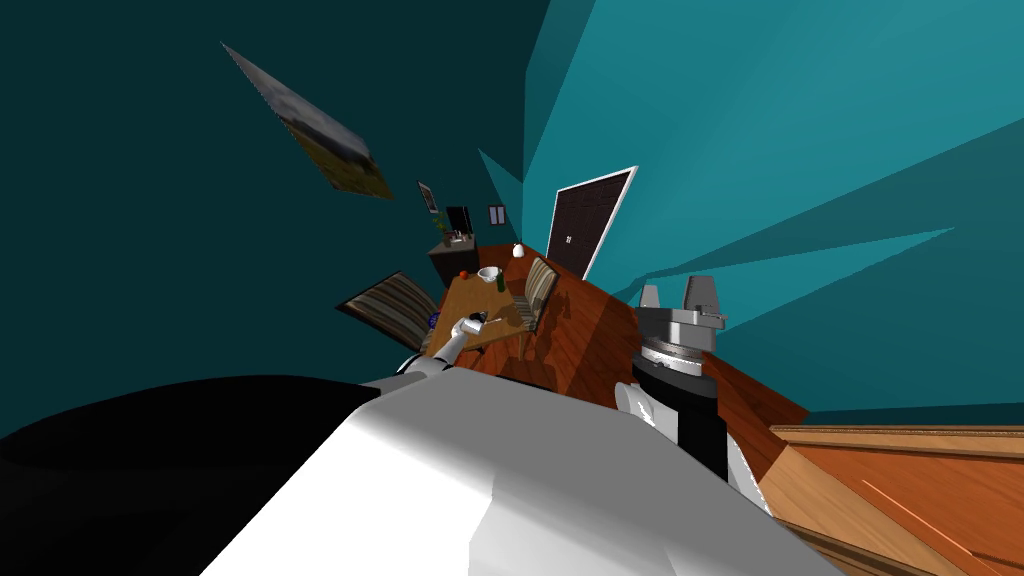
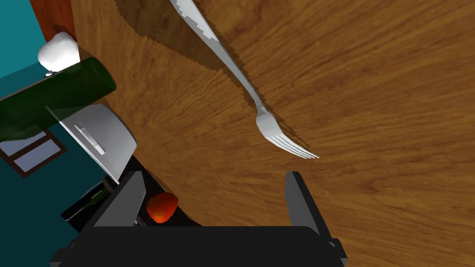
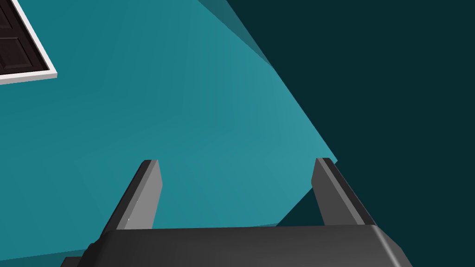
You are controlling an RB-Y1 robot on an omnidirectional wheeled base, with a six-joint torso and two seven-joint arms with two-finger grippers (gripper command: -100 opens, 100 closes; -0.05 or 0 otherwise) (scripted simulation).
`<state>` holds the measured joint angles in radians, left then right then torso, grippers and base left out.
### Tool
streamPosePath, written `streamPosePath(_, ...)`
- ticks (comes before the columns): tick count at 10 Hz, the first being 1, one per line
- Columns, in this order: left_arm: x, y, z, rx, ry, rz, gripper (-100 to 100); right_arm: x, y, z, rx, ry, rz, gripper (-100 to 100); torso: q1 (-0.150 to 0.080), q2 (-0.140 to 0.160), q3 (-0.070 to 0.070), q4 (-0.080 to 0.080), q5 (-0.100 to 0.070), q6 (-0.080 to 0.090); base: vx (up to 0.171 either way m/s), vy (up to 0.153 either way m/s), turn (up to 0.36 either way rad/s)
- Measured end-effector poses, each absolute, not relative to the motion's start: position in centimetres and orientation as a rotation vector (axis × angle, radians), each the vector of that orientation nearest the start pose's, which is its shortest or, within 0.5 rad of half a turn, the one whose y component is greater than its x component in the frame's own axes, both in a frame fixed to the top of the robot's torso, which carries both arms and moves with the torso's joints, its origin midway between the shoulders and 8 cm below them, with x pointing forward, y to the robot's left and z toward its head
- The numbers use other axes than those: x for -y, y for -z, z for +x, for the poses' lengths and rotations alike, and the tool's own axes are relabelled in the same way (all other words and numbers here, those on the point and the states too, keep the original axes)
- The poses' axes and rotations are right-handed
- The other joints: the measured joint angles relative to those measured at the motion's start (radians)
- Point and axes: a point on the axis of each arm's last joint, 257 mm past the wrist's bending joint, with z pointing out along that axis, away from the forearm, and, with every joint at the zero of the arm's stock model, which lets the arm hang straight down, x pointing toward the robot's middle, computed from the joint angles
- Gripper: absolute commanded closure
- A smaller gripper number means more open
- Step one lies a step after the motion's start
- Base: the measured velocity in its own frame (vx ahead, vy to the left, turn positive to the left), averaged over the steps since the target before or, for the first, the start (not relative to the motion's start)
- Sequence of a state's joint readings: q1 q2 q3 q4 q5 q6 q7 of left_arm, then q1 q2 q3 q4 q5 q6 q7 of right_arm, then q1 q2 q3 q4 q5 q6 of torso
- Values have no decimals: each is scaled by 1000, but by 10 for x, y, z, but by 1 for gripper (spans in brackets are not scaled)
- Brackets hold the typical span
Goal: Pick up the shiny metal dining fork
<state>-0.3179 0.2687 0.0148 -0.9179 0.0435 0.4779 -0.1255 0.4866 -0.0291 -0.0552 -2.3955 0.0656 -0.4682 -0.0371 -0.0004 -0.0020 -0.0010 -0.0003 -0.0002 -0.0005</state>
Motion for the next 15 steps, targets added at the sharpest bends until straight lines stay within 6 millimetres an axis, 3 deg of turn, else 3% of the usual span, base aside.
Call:
streamPosePath(6, -373, 487, 501, -1918, 304, -1693, -100, 278, -73, 324, -597, -1264, 525, 0, 0, -1, -1, 0, 0, 0, 44, -11, 3)
streamPosePath(15, -382, 510, 469, -1952, 198, -1925, -100, 278, -73, 324, -597, -1264, 525, 0, 0, 0, 0, 0, 0, 0, 44, -10, 8)
